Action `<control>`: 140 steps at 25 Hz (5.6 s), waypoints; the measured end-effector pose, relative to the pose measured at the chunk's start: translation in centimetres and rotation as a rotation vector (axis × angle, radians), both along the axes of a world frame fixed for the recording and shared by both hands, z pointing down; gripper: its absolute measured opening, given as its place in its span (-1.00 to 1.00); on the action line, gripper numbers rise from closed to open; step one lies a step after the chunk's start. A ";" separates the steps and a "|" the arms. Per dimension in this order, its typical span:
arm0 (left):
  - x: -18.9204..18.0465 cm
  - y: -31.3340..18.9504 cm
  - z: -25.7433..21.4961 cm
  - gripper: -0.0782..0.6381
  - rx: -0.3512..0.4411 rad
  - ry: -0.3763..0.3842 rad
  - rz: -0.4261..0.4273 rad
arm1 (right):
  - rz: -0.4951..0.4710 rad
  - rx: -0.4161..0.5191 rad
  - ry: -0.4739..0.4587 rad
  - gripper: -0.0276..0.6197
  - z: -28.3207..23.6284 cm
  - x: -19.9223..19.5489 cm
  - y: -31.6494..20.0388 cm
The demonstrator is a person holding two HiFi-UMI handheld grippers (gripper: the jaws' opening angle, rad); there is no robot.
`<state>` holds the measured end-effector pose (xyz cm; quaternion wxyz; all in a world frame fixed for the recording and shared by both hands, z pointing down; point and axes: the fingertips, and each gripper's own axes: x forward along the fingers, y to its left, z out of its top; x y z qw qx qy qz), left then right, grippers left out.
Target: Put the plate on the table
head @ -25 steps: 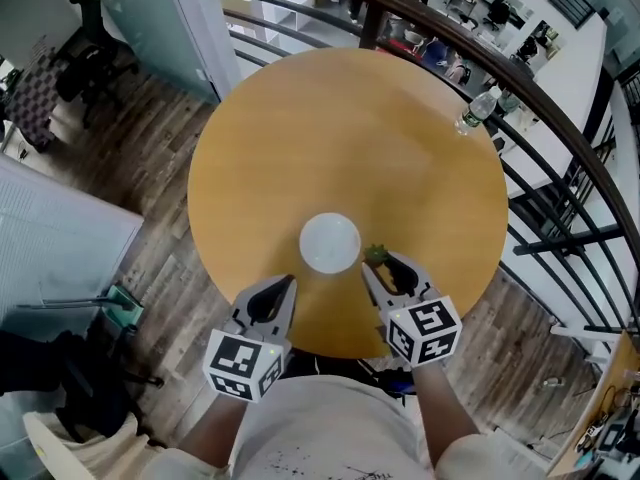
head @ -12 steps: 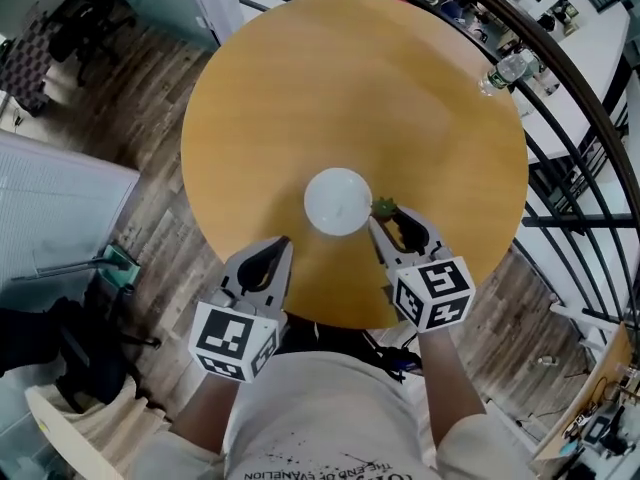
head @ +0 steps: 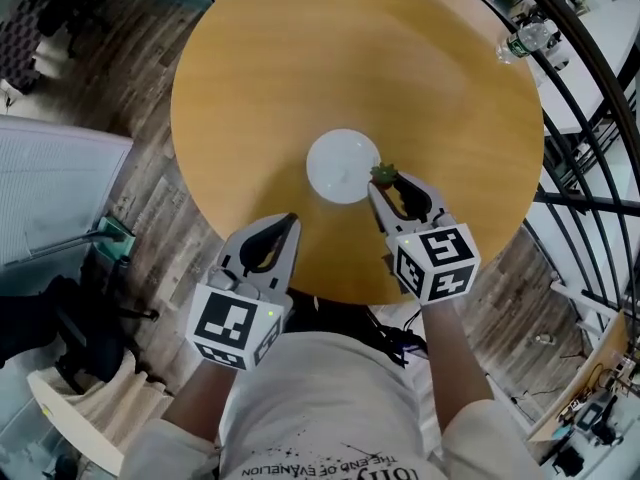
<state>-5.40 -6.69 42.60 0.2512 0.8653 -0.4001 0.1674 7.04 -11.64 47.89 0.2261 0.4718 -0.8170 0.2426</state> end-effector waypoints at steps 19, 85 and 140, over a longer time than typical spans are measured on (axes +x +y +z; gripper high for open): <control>0.3 -0.4 3.7 -0.72 -0.068 -0.014 0.022 | -0.045 -0.085 0.100 -0.44 7.5 -1.2 -1.8; -2.3 -0.5 6.9 -0.72 -0.144 -0.015 -0.026 | -0.060 -0.201 0.240 -0.37 15.1 -2.5 -3.4; 2.4 3.9 -5.6 -0.72 0.095 -0.016 0.094 | 0.118 0.083 0.006 -0.84 -7.3 4.1 7.8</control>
